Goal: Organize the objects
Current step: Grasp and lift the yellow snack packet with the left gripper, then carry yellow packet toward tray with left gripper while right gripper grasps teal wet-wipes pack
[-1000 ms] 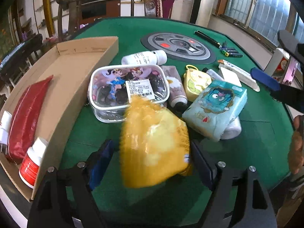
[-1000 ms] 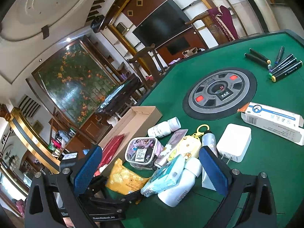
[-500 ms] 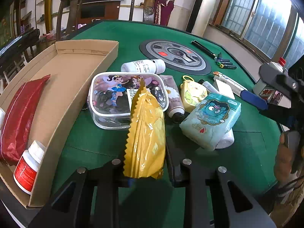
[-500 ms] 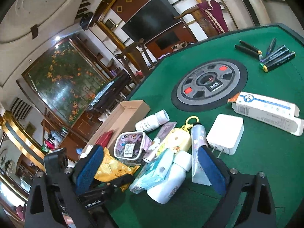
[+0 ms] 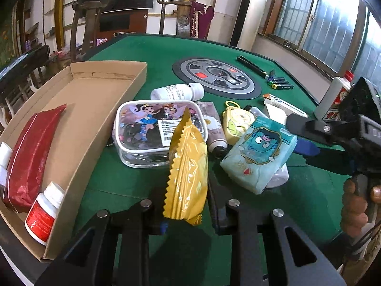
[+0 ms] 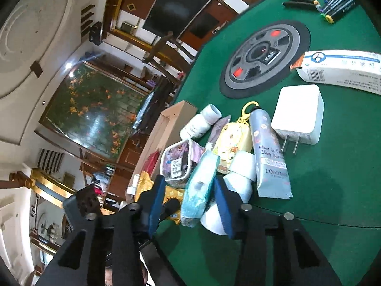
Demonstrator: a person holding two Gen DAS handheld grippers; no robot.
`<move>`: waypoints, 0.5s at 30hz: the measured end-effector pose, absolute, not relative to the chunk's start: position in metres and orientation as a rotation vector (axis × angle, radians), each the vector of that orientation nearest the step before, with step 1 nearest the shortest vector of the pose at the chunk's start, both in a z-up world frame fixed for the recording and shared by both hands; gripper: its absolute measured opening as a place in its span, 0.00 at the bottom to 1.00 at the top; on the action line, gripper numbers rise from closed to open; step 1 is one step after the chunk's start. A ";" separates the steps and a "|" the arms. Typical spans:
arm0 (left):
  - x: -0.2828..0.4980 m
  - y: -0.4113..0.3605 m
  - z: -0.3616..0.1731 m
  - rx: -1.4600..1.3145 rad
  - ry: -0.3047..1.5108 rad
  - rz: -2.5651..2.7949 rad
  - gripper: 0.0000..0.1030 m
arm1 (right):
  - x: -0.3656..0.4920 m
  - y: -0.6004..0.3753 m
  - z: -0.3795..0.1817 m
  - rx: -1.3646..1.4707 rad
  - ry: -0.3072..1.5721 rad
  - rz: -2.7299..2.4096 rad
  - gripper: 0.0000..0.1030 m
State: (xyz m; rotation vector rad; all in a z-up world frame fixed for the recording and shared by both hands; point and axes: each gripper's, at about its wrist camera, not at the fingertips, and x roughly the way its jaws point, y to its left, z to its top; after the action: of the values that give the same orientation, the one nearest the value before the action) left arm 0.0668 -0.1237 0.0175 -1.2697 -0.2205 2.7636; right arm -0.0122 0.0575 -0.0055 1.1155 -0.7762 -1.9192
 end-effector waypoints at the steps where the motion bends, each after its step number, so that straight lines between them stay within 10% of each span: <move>1: 0.066 -0.123 0.017 -1.269 -0.225 2.761 0.25 | -0.013 0.056 -0.006 1.117 -0.776 -1.924 0.38; 6: 0.062 -0.118 0.018 -1.263 -0.230 2.742 0.25 | -0.008 0.040 -0.005 1.143 -0.655 -1.997 0.16; 15: 0.067 -0.128 0.025 -1.247 -0.244 2.768 0.25 | 0.007 0.041 0.013 0.986 -0.525 -2.123 0.12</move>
State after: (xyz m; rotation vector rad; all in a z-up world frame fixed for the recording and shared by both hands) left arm 0.0673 -0.1275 0.0248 -1.2467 -0.2439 2.7685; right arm 0.0073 0.0412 0.0132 0.9864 -0.5248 -2.1231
